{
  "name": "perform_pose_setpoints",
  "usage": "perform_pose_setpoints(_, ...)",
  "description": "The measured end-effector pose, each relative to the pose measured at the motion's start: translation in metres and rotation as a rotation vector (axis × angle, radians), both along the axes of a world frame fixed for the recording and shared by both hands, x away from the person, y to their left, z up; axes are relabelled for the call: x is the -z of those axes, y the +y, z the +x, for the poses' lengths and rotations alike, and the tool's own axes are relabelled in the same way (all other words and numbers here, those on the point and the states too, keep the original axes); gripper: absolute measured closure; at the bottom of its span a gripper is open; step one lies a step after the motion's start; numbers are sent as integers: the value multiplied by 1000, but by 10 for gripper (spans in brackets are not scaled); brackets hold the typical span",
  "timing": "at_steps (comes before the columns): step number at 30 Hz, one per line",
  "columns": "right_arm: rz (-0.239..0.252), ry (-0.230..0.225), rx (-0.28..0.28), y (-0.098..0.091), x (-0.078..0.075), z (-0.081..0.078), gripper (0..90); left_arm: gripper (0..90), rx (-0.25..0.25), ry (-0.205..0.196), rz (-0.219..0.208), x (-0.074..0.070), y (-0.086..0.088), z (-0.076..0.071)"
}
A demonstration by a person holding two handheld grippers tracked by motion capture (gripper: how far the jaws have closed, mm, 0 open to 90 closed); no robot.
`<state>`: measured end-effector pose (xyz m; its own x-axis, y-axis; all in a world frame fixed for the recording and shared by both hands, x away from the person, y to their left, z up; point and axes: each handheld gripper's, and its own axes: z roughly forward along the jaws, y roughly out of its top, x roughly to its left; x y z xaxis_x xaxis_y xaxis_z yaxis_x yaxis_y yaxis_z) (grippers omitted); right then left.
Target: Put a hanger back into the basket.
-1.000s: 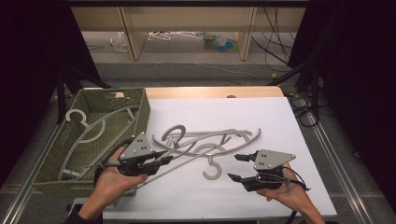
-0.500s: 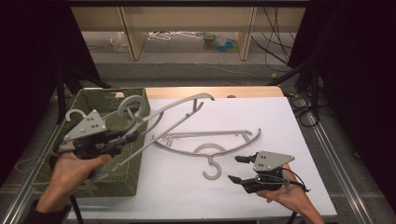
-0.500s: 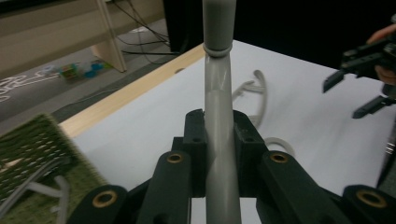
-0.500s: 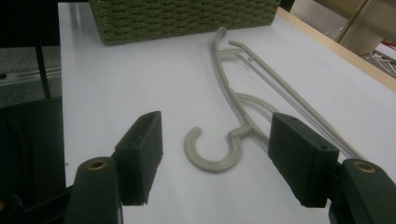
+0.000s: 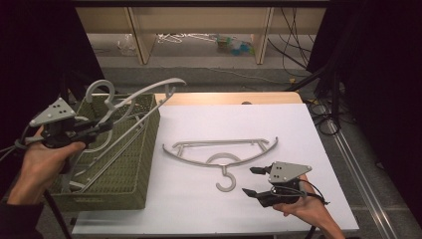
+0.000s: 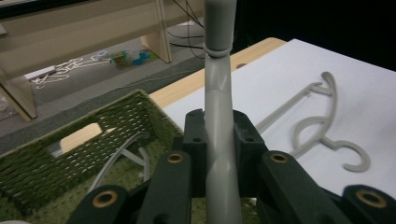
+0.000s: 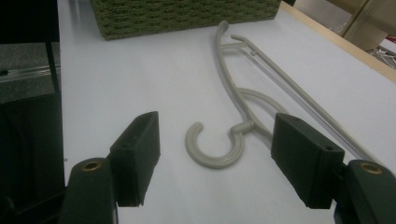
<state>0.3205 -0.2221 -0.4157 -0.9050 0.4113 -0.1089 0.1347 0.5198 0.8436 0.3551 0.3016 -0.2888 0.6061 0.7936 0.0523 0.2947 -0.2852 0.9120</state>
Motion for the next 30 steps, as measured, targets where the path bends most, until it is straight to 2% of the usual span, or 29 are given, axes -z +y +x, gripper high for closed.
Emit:
perform_pose_setpoints(2, 0, 1, 1, 0, 1, 0, 321, 786, -31, 1, -17, 3, 15, 7)
perform_pose_setpoints(7, 8, 1, 7, 1, 0, 0, 304, 786, -65, 5, -18, 8, 30, 14)
perform_pose_setpoints(9, 3, 7, 17, 0, 1, 1, 282, 786, -95, 13, -19, 15, 42, 20)
perform_pose_setpoints(14, 17, 10, 33, 0, 2, 2, 260, 786, -118, 22, -8, 24, 52, 25)
perform_pose_setpoints(16, 16, 8, 31, 1, 2, 2, 260, 786, -131, 35, -7, 32, 60, 30)
perform_pose_setpoints(19, 12, 10, 32, 0, 2, 2, 260, 786, -142, 43, 0, 36, 64, 32)
perform_pose_setpoints(20, 11, 11, 32, 0, 2, 2, 260, 786, -144, 46, 20, 39, 66, 34)
perform_pose_setpoints(30, 7, 20, 27, 0, 3, 2, 259, 786, -139, 71, 59, 50, 73, 38)
